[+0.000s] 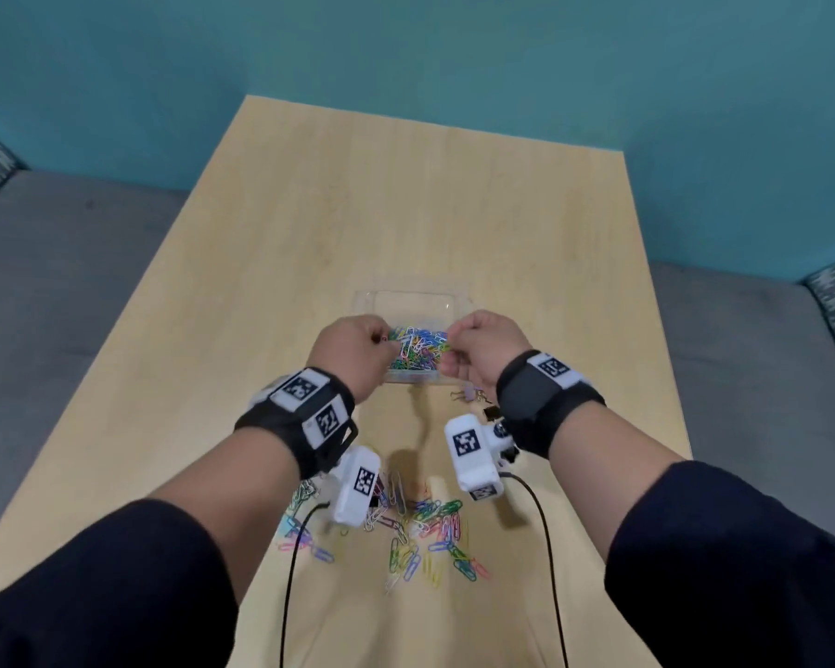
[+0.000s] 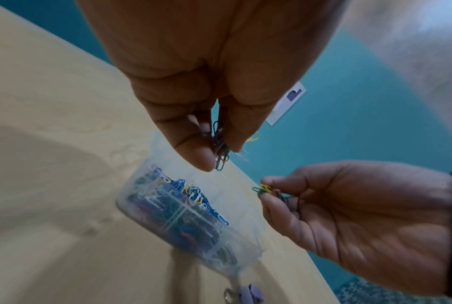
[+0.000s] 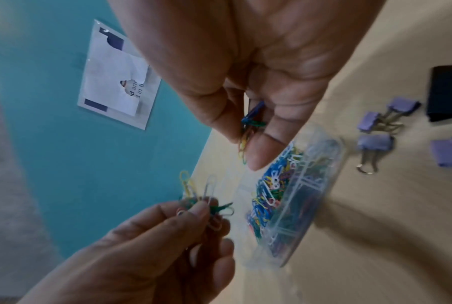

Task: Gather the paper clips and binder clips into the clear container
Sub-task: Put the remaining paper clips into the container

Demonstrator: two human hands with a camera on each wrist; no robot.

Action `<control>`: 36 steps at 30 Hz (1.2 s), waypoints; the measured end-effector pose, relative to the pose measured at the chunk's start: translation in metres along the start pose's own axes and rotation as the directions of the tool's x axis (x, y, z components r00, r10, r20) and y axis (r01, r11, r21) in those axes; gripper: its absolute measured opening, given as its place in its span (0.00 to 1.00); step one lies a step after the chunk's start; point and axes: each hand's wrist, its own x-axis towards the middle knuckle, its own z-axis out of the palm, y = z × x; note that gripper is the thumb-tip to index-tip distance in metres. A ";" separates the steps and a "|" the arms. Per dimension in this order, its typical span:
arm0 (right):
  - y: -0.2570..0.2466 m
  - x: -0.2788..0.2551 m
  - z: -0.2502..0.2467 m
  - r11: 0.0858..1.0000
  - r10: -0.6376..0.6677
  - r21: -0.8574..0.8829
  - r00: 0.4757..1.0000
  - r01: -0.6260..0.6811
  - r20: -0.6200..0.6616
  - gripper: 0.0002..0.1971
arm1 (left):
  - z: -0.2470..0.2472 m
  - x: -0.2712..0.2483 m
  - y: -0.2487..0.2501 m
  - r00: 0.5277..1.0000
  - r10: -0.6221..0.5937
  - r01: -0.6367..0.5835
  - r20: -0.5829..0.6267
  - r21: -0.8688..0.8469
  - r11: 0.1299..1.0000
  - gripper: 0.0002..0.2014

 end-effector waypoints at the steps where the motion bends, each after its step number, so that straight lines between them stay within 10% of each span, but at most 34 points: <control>1: -0.007 0.000 0.004 1.000 -0.006 0.029 1.000 0.005 0.013 0.07 | 0.000 0.004 0.004 1.000 0.023 -0.023 0.017 0.037 0.999 0.02; 5: -0.010 -0.010 -0.003 0.980 -0.049 -0.189 0.996 0.063 0.078 0.13 | -0.004 0.000 0.002 0.998 0.052 -0.057 0.047 0.110 0.992 0.13; 9: 0.027 -0.044 -0.029 0.746 -0.236 -0.604 0.959 0.282 0.156 0.18 | -0.006 -0.051 -0.017 0.990 0.133 -0.140 0.043 0.238 0.961 0.14; 15: 0.136 -0.117 -0.055 0.419 -0.081 -0.838 0.934 0.350 0.349 0.26 | 0.037 -0.164 -0.056 0.939 0.065 -0.210 0.337 0.415 0.885 0.16; 24: 0.170 -0.125 -0.026 0.393 -0.195 -0.837 0.924 0.381 0.328 0.38 | 0.081 -0.172 -0.068 0.945 0.103 -0.253 0.310 0.498 0.830 0.36; 36: 0.156 -0.101 0.008 0.303 -0.226 -0.867 0.913 0.397 0.339 0.13 | 0.085 -0.143 -0.064 0.950 0.093 -0.259 0.298 0.584 0.770 0.13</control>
